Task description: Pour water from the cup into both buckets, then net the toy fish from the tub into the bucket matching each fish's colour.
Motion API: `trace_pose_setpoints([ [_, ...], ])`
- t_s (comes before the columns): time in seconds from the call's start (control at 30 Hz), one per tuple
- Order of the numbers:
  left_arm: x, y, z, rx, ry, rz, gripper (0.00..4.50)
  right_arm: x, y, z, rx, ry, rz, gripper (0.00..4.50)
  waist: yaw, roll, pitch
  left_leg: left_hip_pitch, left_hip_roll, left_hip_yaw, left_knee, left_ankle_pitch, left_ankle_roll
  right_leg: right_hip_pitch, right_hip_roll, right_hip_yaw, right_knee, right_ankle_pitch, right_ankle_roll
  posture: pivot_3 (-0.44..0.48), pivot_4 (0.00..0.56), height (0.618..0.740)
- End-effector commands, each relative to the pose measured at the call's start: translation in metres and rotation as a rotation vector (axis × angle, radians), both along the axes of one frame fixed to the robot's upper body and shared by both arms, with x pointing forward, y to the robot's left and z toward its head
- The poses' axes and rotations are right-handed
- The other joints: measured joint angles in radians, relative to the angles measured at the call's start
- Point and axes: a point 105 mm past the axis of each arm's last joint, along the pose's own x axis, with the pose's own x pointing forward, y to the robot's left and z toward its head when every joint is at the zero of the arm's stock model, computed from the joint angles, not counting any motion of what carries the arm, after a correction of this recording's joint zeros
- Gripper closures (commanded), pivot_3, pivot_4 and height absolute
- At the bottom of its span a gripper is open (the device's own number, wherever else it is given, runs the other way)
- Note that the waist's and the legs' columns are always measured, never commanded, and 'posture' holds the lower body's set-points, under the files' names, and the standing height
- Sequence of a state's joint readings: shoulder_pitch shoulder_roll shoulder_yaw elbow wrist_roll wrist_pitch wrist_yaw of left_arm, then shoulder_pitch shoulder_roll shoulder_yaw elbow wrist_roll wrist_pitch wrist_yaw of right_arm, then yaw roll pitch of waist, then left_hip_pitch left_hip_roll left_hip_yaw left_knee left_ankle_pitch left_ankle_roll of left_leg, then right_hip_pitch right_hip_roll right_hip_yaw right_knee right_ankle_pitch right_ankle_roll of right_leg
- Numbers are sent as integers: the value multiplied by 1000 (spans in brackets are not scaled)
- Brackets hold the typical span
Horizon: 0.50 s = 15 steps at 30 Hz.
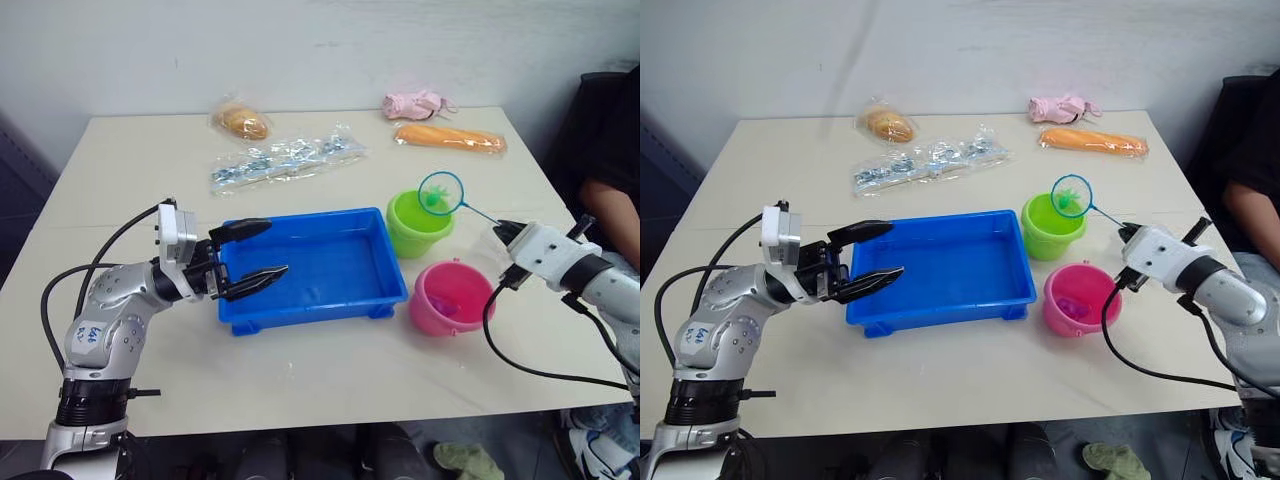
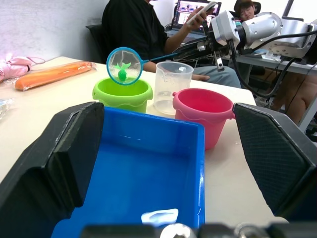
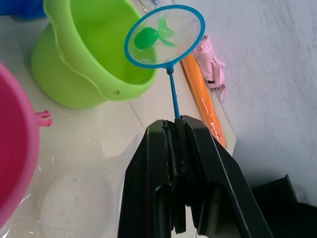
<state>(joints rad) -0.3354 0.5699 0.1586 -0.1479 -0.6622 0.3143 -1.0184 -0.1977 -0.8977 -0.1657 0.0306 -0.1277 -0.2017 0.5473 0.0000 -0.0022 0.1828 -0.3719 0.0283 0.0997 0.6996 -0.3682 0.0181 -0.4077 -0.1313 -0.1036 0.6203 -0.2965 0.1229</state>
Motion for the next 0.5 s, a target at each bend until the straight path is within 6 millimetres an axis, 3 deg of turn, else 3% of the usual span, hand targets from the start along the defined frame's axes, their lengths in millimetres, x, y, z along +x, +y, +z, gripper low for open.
trace_pose_setpoints([
  [0.03,-5,0,5,10,-46,-5,29,-3,-3,13,-102,-130,-2,4500,-1,0,0,0,0,0,0,0,0,0,0,0,0,0,0,0,150,740],
  [0.13,-5,3,4,29,-49,-8,29,-4,-1,6,-254,-164,18,4500,-1,0,0,0,0,0,0,0,0,0,0,0,0,0,0,0,150,740],
  [0.27,-5,5,3,38,-56,-5,29,-3,5,16,-337,-262,48,4500,-3,0,0,0,0,0,0,1,-1,0,0,0,0,0,0,0,150,740],
  [0.4,-1,13,5,49,-78,26,29,-1,1,13,-359,-259,56,4500,-4,0,0,0,1,0,0,1,-2,0,1,0,0,0,0,0,150,740],
  [0.5,-1,20,6,64,-83,22,29,-2,1,24,-247,-296,48,4500,-3,0,0,0,1,0,0,1,-1,0,1,0,1,0,0,0,150,740],
])
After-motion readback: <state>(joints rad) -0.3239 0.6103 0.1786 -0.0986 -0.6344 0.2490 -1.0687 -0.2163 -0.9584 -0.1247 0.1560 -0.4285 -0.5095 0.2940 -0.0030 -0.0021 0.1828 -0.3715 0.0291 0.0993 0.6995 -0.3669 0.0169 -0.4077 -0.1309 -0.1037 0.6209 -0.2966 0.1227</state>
